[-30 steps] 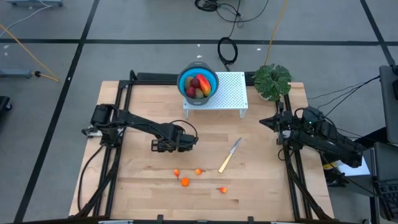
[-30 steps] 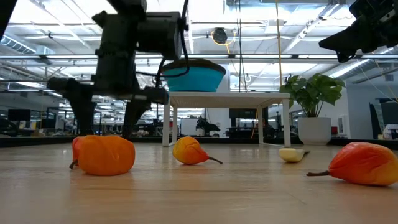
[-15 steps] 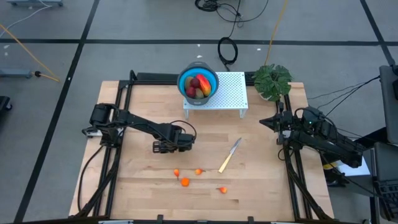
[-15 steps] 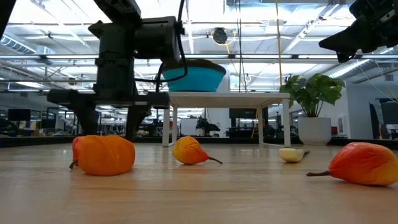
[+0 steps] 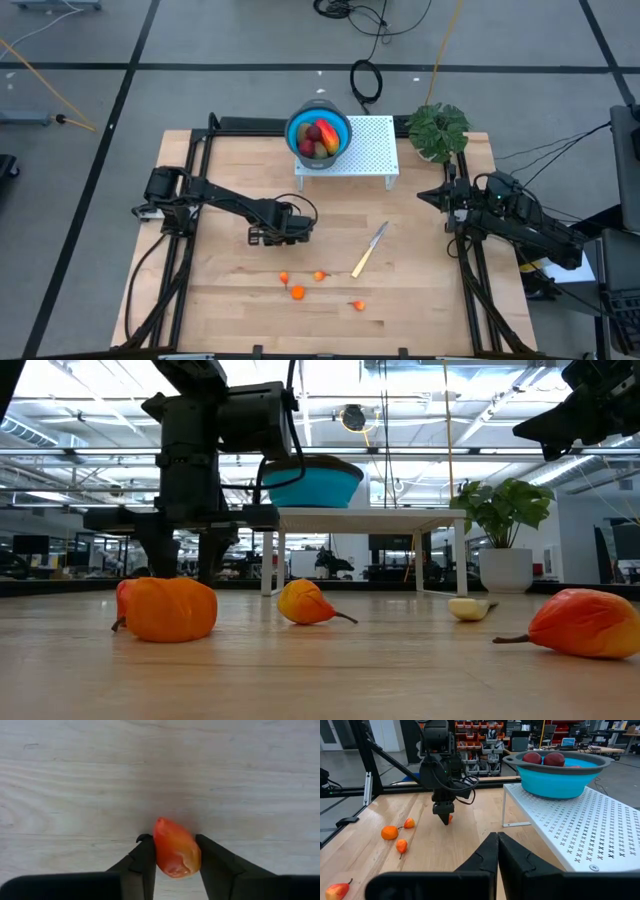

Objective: Pick & Place Fruit
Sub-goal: Put the orange peach into the blue strainer bowl on the shelf

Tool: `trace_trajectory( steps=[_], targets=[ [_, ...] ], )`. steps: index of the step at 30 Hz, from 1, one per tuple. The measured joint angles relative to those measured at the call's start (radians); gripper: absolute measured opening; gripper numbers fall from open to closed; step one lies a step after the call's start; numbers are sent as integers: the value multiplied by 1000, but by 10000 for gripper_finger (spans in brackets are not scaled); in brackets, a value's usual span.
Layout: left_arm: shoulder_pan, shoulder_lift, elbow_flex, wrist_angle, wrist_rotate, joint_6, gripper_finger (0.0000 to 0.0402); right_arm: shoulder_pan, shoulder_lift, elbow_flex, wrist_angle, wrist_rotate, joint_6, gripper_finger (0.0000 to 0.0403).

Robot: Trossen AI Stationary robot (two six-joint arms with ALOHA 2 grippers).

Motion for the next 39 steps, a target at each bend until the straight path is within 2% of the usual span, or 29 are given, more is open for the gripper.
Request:
trace_trajectory(
  steps=[4,9,15,20,24,28,31,39],
  targets=[
    [1,-21,-4,-11,-21,25,102,0,0,0,0,0,0,4],
    [-6,-128,-7,-29,-95,80,108,0,0,0,-1,0,0,4],
    [-54,-328,-6,65,-275,300,118,0,0,0,1,0,15,4],
    [-99,-475,-4,243,-461,521,119,0,0,0,0,0,15,4],
    [-132,-543,-4,425,-561,754,119,0,0,0,0,0,15,4],
    [-152,-567,-3,604,-568,994,120,0,0,0,0,0,15,4],
    [-163,-568,-3,733,-532,1152,120,0,0,0,1,0,15,4],
    [-164,-568,-3,1036,-271,1451,120,0,0,0,0,0,15,4]
  ],
)
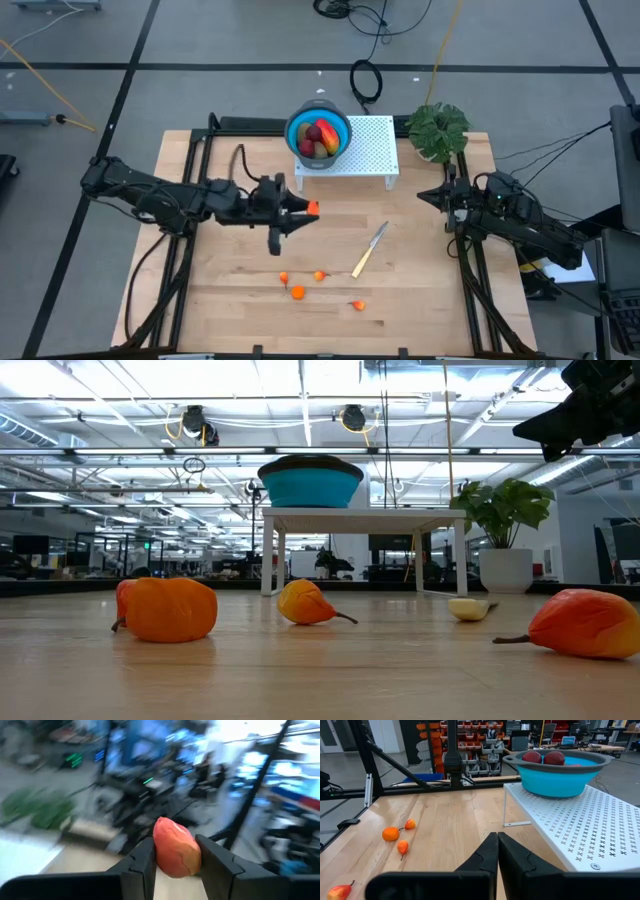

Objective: Pick & Place Fruit
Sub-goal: Put the orange peach into the blue strainer bowl on the shelf

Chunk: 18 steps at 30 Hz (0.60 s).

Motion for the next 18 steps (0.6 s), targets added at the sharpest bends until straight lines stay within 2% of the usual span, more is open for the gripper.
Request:
trace_trajectory(
  steps=[8,18],
  targets=[
    [0,0,1,219,310,180,120,0,0,0,0,0,0,4],
    [0,0,1,376,610,352,120,0,0,0,0,0,0,4]
  ],
)
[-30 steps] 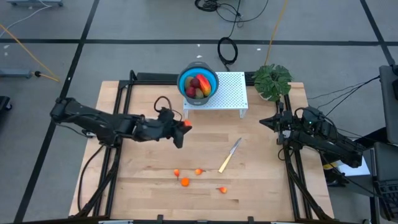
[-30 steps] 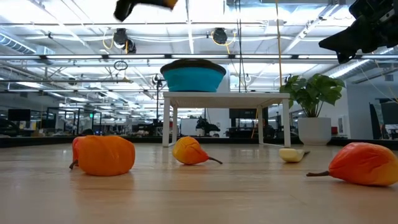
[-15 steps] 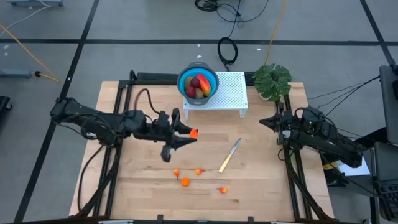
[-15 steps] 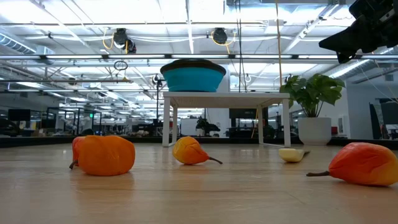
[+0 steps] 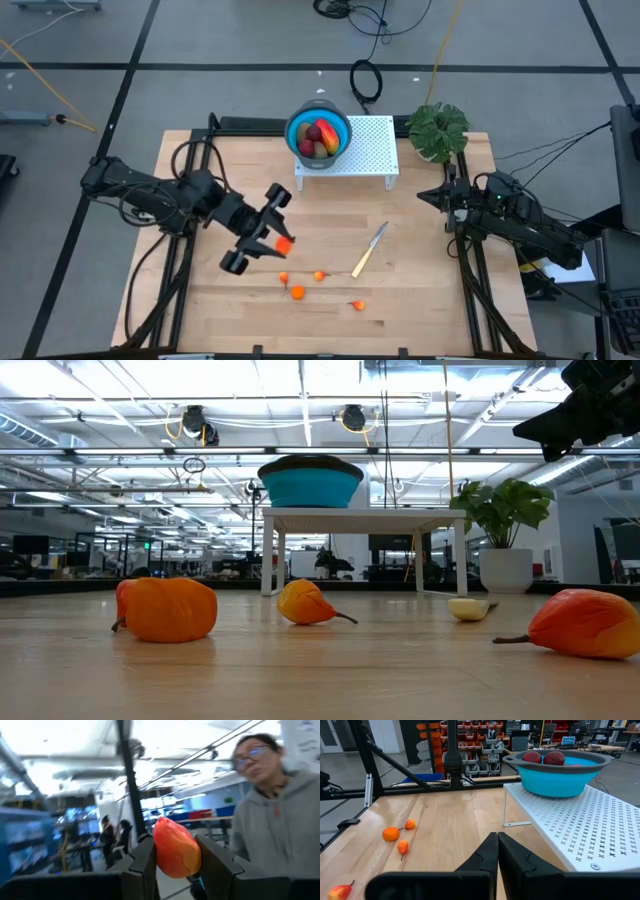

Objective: Pick & Place Fruit
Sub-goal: Put the orange peach into the blue strainer bowl on the shelf

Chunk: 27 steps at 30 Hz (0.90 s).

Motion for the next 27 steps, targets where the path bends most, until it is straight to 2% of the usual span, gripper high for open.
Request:
trace_trajectory(
  steps=[8,11,20,23,27],
  targets=[
    [0,0,0,0,26,7,120,0,0,0,0,0,0,4],
    [0,0,0,-6,-13,-40,120,0,0,0,0,0,0,4],
    [19,0,0,-194,-494,-439,120,0,0,0,0,0,0,4],
    [41,0,0,-276,-596,-537,120,0,0,0,0,0,0,4],
    [78,3,0,-371,-699,-591,120,0,0,0,0,0,0,4]
  ],
)
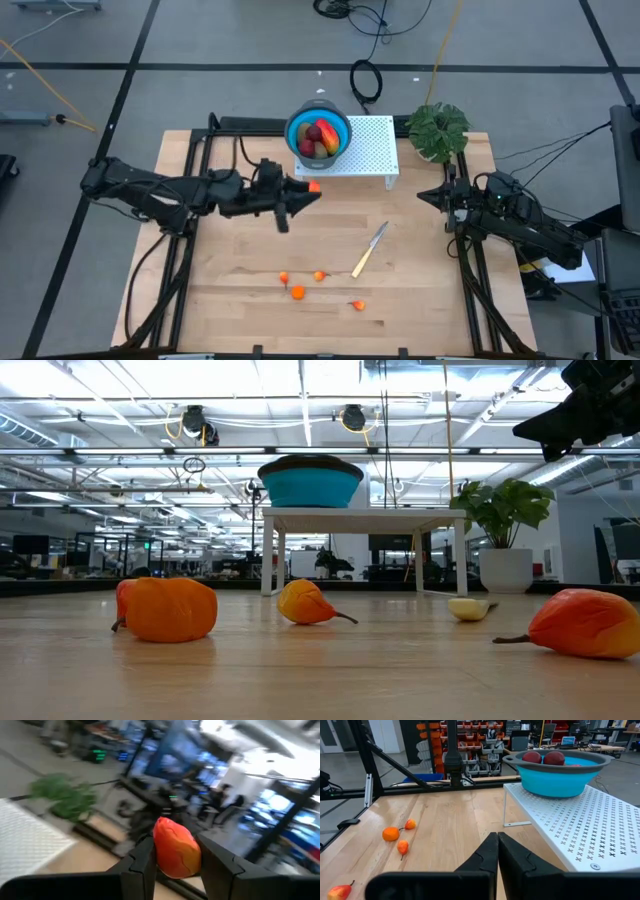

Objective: Pick & Place Fruit
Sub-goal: Put the orange peach into the blue strainer bowl on the shelf

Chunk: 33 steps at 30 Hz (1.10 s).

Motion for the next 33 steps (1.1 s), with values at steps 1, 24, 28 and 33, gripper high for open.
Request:
trace_trajectory(
  steps=[1,24,28,33],
  targets=[
    [11,3,0,-16,-22,-5,120,0,0,0,0,0,0,4],
    [334,141,200,-560,-16,35,120,0,0,0,1,1,1,4],
    [396,188,293,-659,-15,88,120,0,0,0,0,0,0,4],
    [474,265,384,-710,-16,192,120,0,0,0,-1,0,0,4]
  ],
)
